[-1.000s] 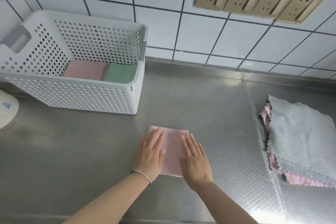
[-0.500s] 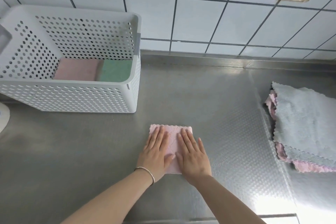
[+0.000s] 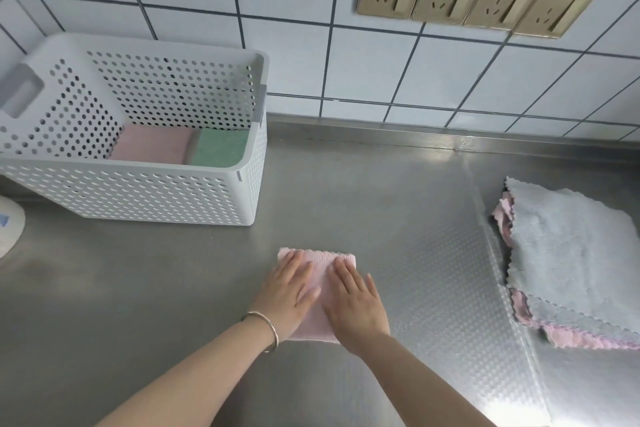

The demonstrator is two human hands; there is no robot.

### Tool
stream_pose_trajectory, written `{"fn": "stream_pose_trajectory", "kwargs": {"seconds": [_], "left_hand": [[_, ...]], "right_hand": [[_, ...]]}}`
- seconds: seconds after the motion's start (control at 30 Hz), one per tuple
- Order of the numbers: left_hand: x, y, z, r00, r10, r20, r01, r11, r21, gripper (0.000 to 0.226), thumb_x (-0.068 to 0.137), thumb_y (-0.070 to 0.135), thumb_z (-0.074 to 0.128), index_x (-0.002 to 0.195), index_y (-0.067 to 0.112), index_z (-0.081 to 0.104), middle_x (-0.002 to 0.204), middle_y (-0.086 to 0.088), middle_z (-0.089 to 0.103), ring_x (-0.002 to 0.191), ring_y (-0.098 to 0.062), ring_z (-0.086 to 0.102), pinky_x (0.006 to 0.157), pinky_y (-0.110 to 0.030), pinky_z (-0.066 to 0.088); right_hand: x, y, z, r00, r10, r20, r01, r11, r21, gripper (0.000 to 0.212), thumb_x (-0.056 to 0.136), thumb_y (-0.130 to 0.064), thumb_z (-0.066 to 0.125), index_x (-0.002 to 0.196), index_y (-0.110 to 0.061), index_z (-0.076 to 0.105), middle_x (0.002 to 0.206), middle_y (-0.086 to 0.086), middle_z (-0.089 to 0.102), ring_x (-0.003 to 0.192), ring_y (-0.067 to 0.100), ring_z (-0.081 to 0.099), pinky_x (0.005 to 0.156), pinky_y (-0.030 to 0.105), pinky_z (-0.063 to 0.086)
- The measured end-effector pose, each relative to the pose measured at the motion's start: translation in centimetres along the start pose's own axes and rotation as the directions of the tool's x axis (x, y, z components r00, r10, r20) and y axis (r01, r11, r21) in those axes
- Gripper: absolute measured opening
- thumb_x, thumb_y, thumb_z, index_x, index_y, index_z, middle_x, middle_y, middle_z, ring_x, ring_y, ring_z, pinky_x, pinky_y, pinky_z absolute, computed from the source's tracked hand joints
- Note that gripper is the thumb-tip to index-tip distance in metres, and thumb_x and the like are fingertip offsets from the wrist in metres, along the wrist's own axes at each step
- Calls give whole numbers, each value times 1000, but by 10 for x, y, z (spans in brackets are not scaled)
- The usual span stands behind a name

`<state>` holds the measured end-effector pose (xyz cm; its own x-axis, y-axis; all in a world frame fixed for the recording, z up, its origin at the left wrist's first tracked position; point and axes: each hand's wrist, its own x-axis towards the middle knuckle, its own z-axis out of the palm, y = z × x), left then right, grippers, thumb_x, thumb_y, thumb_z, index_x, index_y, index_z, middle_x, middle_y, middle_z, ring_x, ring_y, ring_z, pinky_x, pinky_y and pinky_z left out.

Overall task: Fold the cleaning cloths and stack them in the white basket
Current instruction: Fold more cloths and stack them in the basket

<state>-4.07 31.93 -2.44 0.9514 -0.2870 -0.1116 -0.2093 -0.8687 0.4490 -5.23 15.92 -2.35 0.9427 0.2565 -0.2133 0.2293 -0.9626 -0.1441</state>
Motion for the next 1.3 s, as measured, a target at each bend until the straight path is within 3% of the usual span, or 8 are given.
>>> {"fn": "stream_pose_trajectory", "kwargs": {"seconds": [0.13, 0.23, 0.5, 0.6, 0.7, 0.87, 1.07, 1.3], "left_hand": [[-1, 6, -22, 876, -470, -109, 376, 806, -457, 48, 85, 35, 46, 127, 11, 51, 133, -7, 45, 125, -20, 40, 101, -22, 26], [-9, 0, -19, 687, -720, 99, 667, 571, -479, 39, 85, 19, 54, 122, 7, 53, 122, -15, 52, 114, -31, 49, 94, -34, 38], [-15, 6, -12, 660, -693, 292, 743, 543, -390, 15, 79, 11, 50, 64, 14, 51, 65, -10, 48, 64, -27, 40, 53, -27, 29], [-17, 7, -14, 569, -699, 434, 755, 234, -613, 21, 81, 9, 55, 60, 9, 54, 47, -8, 42, 50, -21, 35, 53, -25, 27], [-24, 11, -18, 500, -687, 527, 745, 31, -666, 27, 87, 4, 60, 60, 7, 57, 36, 0, 39, 44, -14, 32, 50, -23, 26], [-34, 18, -23, 449, -578, 682, 746, -177, -641, 18, 80, 19, 72, 70, 11, 59, 54, 0, 50, 40, -9, 41, 36, -12, 36], [-32, 35, -37, 614, -565, 551, 687, 40, -725, 7, 86, 13, 64, 79, 13, 66, 67, -7, 55, 58, -16, 45, 55, -23, 38], [-21, 45, -78, 844, -508, 171, 498, 626, -600, 25, 89, 19, 61, 67, 6, 62, 58, 2, 55, 55, -16, 40, 55, -26, 30]], "right_hand": [[-3, 6, -32, 963, 268, 38, -258, 868, 424, 48, 92, -24, 41, 139, -17, 37, 141, -2, 38, 121, 17, 42, 94, 28, 38], [-13, 8, -40, 830, 510, 224, -500, 504, 704, 44, 88, -16, 46, 132, -17, 44, 126, -2, 47, 102, 14, 49, 79, 26, 37], [-24, 3, -30, 756, 515, 405, -614, 341, 711, 41, 88, -18, 47, 129, -15, 44, 121, -3, 51, 95, 12, 46, 80, 24, 36], [-20, 5, -34, 738, 473, 481, -658, 345, 669, 8, 88, -22, 47, 94, -19, 53, 86, -5, 51, 75, 11, 45, 64, 22, 35], [-19, 9, -38, 720, 438, 539, -683, 312, 660, 30, 87, -20, 46, 59, -17, 37, 61, -3, 34, 54, 12, 30, 48, 23, 24], [-28, 20, -45, 689, 405, 601, -706, 187, 683, 19, 90, -18, 47, 80, -10, 60, 78, 2, 50, 72, 17, 45, 58, 26, 32], [-38, 24, -50, 780, 428, 458, -600, 300, 741, 28, 93, -22, 41, 66, -15, 36, 66, -4, 35, 59, 12, 31, 51, 24, 24], [-39, 19, -94, 876, 453, 163, -389, 467, 794, 35, 96, -34, 40, 67, -15, 36, 66, -6, 41, 58, 9, 36, 52, 22, 29]]}}
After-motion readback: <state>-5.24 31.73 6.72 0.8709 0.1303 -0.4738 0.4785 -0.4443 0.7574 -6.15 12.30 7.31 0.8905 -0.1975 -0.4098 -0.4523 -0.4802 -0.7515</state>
